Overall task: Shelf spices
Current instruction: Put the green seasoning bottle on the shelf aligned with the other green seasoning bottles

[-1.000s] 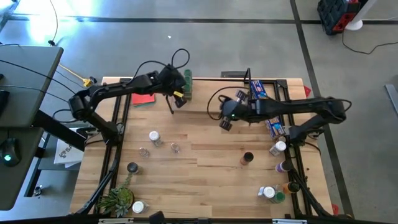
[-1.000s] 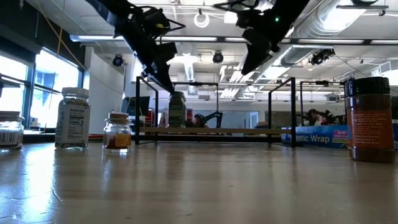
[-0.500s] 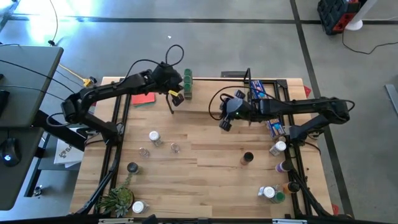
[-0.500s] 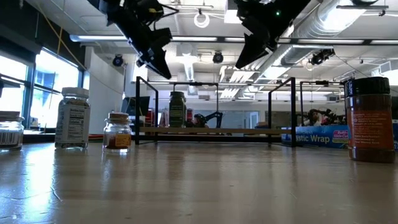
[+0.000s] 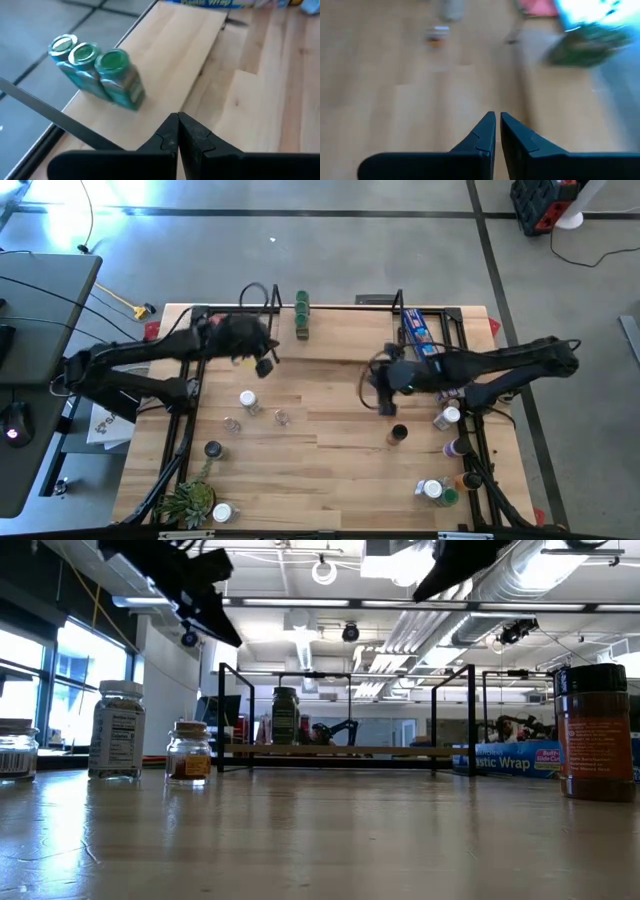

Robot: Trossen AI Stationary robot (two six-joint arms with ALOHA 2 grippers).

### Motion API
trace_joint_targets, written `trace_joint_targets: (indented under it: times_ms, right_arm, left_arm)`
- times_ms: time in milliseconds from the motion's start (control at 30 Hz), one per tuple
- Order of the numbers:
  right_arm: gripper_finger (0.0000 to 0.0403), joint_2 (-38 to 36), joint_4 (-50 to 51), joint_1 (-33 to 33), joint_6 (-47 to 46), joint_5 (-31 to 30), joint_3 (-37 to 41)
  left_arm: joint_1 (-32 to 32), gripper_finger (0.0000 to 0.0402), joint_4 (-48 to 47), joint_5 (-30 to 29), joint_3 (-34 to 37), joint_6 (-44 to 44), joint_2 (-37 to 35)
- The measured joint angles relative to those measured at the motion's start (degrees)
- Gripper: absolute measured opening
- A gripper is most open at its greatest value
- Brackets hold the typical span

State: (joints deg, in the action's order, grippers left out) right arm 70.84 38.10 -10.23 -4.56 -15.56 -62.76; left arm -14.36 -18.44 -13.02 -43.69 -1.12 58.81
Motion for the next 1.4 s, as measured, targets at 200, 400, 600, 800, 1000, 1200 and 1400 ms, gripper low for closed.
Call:
trace_joint_targets:
  times_ms: [200, 400, 600, 800, 1000, 1200, 1400]
  right_arm:
    - [0.0032, 0.05, 2.99, -5.00, -9.91, 15.30, 0.00]
    - [0.0088, 0.76, 5.65, -17.81, -23.02, 17.24, -0.16]
    - [0.0144, 1.07, 11.00, -34.50, -38.41, 12.20, -0.17]
    - [0.0189, 2.75, 19.57, -43.98, -51.76, 16.98, -0.17]
    - [0.0226, 4.35, 24.67, -47.39, -58.16, 22.74, -0.17]
    - [0.0250, 5.66, 22.95, -48.03, -66.21, 23.33, -0.17]
    - [0.0261, 9.12, 20.04, -48.06, -66.91, 25.04, -0.17]
  left_arm:
    - [7.99, 0.0000, 9.78, -5.43, 8.23, -4.50, -4.01]
    - [16.23, 0.0000, 9.80, -10.55, 8.51, -13.37, -3.22]
    - [28.29, 0.0000, 13.11, -20.01, 8.51, -22.42, -1.04]
    - [39.42, 0.0000, 20.08, -29.14, 8.51, -27.33, 2.99]
    - [45.80, 0.0000, 24.10, -36.26, 8.51, -28.50, 7.29]
    - [47.12, 0.0000, 24.84, -38.52, 8.51, -29.15, 10.52]
    - [47.48, 0.0000, 24.79, -38.29, 8.51, -30.15, 12.83]
